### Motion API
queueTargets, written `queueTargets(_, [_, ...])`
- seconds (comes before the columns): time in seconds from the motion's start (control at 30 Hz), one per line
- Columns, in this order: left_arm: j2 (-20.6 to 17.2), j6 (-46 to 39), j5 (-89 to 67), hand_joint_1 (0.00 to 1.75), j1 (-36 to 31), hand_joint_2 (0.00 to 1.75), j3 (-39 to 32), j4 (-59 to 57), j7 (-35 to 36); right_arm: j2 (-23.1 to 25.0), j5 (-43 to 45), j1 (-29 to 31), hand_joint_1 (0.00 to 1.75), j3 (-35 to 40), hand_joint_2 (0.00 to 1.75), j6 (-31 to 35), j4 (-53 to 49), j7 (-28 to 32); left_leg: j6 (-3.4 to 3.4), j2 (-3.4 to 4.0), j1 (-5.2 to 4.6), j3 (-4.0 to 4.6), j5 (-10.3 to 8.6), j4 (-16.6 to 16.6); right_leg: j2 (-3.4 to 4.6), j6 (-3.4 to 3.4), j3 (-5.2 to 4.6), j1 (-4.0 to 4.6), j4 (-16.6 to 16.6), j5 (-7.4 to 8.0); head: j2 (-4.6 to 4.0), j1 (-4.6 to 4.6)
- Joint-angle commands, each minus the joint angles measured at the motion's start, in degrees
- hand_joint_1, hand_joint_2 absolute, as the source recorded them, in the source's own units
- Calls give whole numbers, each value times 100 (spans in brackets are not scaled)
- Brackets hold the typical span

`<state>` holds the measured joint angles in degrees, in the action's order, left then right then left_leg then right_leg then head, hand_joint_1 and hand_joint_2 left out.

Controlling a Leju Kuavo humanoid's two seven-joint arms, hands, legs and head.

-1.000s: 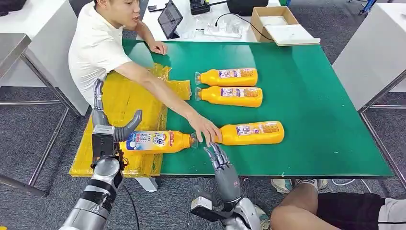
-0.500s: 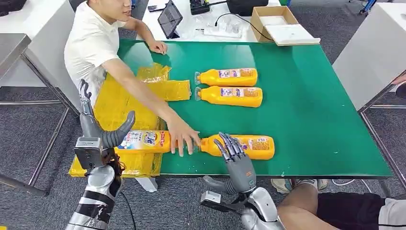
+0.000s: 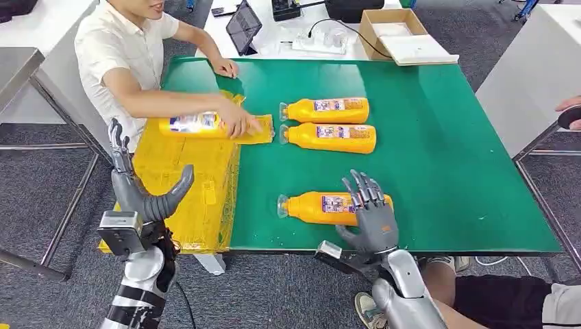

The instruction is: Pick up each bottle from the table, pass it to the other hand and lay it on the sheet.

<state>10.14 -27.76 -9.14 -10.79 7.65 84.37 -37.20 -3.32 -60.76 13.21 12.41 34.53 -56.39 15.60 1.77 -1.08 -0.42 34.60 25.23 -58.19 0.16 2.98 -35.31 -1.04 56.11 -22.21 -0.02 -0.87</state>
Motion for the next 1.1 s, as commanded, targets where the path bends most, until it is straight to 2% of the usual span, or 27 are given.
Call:
queueTargets(0.03, [-67, -13, -97, 0, 71, 175, 306, 114, 95, -225, -240, 831, 0, -159, 175, -296, 1779, -450, -11, 9, 7, -20, 6, 5, 2, -13, 19, 9, -7, -4, 0, 0])
queueTargets(0.27, [-103, -25, -228, 0, 108, 175, 351, 106, 138, -387, -591, 991, 0, -291, 175, -36, 2037, -817, -6, 6, 7, -11, 3, 3, 1, -7, 8, 7, -1, -3, 0, 0])
queueTargets(0.53, [-123, 3, -275, 0, -52, 175, 459, -148, 153, -146, -40, 1369, 0, -521, 175, -481, 2730, -266, -9, 6, 6, -11, 3, 3, 3, -10, 10, 7, -1, -2, 0, 0])
queueTargets(0.67, [-140, 46, -271, 0, -86, 175, 482, -188, 199, -99, -183, 1498, 0, -346, 175, -835, 3014, -506, -9, 7, 8, -10, 3, 3, 5, -9, 9, 9, -3, -1, 0, 0])
queueTargets(0.93, [-145, 50, -273, 0, -80, 175, 481, -176, 204, -132, -191, 1516, 0, -330, 175, -894, 3039, -510, -11, 17, 12, -24, 3, 4, 3, -12, 18, 13, -5, -2, 0, -2])
queueTargets(1.07, [-152, 74, -274, 0, -87, 175, 479, -183, 208, -160, -160, 1655, 3, -292, 175, -1455, 3256, -651, -8, 17, 9, -21, 2, 3, 4, -9, 14, 10, -3, -1, 0, 0])
queueTargets(1.1, [-154, 99, -264, 0, -128, 175, 486, -214, 205, -162, -80, 1704, 117, -329, 175, -1544, 3321, -608, -14, 21, 12, -30, 6, 3, 4, -15, 24, 13, -3, -4, 0, -2])
